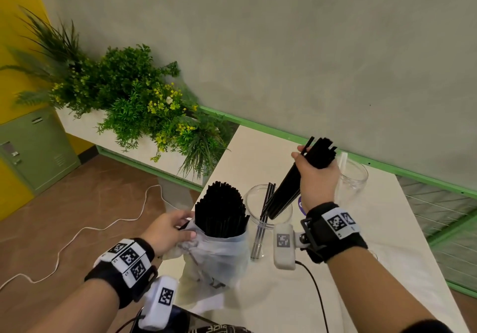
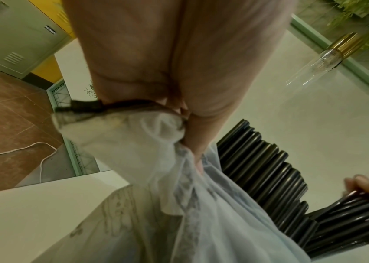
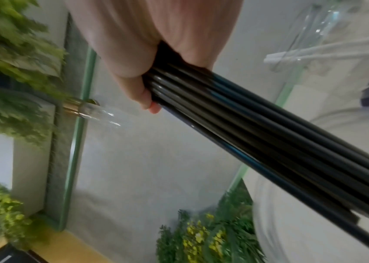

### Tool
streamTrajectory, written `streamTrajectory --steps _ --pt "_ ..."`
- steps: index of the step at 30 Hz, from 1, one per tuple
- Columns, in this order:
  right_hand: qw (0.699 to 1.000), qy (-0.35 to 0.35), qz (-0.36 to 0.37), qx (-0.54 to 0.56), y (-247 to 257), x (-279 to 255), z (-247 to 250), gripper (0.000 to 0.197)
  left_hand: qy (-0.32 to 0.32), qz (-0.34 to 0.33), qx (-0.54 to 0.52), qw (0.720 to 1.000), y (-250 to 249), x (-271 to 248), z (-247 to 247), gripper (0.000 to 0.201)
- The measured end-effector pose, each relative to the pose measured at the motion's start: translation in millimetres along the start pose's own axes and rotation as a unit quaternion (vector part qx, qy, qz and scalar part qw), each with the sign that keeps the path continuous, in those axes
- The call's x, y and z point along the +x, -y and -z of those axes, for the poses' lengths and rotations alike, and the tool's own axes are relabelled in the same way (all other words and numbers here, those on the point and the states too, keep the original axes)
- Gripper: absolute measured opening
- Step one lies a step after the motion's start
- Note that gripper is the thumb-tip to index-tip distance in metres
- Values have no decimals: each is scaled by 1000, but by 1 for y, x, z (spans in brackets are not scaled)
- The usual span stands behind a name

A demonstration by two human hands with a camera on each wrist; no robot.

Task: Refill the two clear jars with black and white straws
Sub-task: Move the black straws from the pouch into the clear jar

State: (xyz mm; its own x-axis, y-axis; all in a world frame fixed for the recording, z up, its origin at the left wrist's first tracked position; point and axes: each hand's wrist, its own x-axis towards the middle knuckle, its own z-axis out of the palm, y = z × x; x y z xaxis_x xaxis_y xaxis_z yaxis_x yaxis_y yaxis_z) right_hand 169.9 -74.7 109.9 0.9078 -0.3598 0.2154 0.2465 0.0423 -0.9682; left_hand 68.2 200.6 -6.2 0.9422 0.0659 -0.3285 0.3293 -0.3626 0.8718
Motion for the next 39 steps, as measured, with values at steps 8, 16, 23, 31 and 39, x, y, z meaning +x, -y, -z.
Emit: streamTrajectory --steps 8,16,23,31,39 --pt "990 71 -116 -36 -61 -18 4 23 4 -9 14 1000 7 2 1 43" --pt "973 156 -157 -58 -73 -11 9 19 12 -9 6 1000 14 4 4 55" --pt "978 112 -45 -170 -77 -12 9 36 14 -21 4 1000 18 6 6 54" --pt "973 110 16 -203 -81 -10 7 78 22 -36 -4 999 15 6 3 34" --pt "899 209 138 -358 -88 4 16 58 21 -38 -14 999 15 7 3 33"
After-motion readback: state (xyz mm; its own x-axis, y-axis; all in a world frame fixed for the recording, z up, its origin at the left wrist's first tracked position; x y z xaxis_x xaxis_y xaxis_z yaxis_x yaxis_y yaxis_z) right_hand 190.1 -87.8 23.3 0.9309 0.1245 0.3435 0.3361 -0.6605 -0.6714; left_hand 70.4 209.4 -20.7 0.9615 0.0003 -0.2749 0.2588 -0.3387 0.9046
